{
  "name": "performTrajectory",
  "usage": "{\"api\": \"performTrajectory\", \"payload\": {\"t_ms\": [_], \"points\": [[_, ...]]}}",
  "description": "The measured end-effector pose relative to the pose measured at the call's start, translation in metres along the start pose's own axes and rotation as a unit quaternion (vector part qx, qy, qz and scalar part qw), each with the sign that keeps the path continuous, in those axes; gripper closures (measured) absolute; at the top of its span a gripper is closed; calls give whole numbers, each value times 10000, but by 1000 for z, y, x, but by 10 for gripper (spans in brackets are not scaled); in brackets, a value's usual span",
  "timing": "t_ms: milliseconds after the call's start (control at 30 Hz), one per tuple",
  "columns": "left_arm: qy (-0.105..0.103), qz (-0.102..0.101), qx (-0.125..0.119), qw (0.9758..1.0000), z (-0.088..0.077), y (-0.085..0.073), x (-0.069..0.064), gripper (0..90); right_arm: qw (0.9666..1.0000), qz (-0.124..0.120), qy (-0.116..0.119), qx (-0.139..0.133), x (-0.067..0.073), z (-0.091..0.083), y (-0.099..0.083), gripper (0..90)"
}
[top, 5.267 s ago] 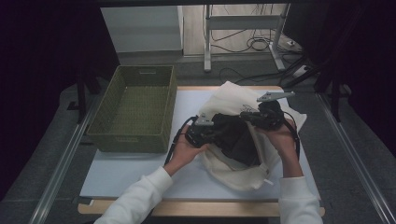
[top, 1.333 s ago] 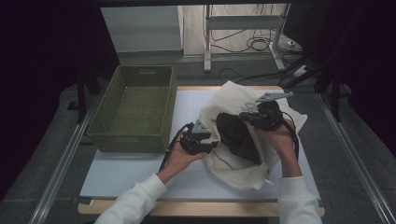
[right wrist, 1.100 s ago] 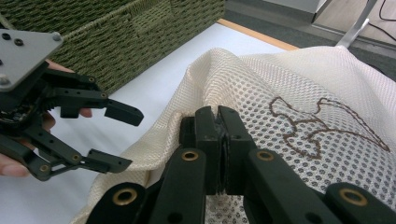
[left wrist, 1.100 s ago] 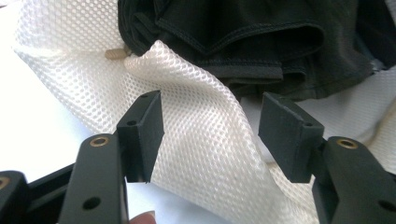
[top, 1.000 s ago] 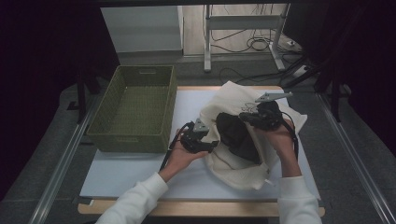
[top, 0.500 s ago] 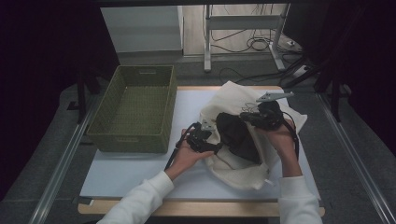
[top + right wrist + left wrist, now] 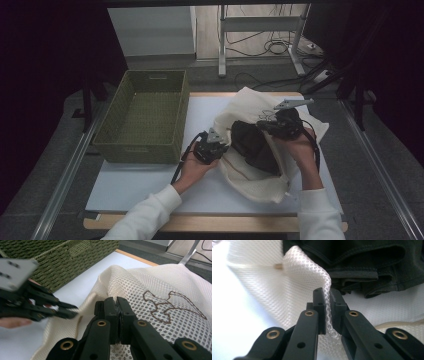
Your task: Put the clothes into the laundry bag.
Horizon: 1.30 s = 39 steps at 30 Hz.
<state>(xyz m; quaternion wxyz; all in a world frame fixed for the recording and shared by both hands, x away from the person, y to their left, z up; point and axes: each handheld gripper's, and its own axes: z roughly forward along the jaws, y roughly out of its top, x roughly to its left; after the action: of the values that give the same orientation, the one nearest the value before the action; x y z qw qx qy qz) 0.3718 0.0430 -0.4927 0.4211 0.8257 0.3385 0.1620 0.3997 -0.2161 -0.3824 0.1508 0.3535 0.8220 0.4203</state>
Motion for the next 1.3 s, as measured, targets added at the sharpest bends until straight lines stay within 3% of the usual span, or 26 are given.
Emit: {"api": "performTrajectory", "payload": {"t_ms": [200, 400, 467, 600, 1000, 1300], "points": [[50, -234, -182, 9995, -27, -16, 13, 859, 10000, -39, -8, 70, 3, 6, 0, 877], [-229, -382, -224, 9988, -38, -29, 15, 858, 9999, -15, -2, 142, 4, 11, -2, 877], [-397, -532, -275, 9974, -40, -32, 15, 857, 9999, -5, -14, 146, 3, 12, -3, 877], [-510, -586, -317, 9965, -42, -38, 15, 856, 9999, 9, -17, 158, 2, 13, -3, 876], [-682, -401, -248, 9966, -43, -49, 16, 856, 9998, 34, -28, 176, 1, 13, -4, 876], [-584, -339, -295, 9973, -49, -56, 15, 856, 9997, 85, -50, 215, -2, 14, -7, 876]]}}
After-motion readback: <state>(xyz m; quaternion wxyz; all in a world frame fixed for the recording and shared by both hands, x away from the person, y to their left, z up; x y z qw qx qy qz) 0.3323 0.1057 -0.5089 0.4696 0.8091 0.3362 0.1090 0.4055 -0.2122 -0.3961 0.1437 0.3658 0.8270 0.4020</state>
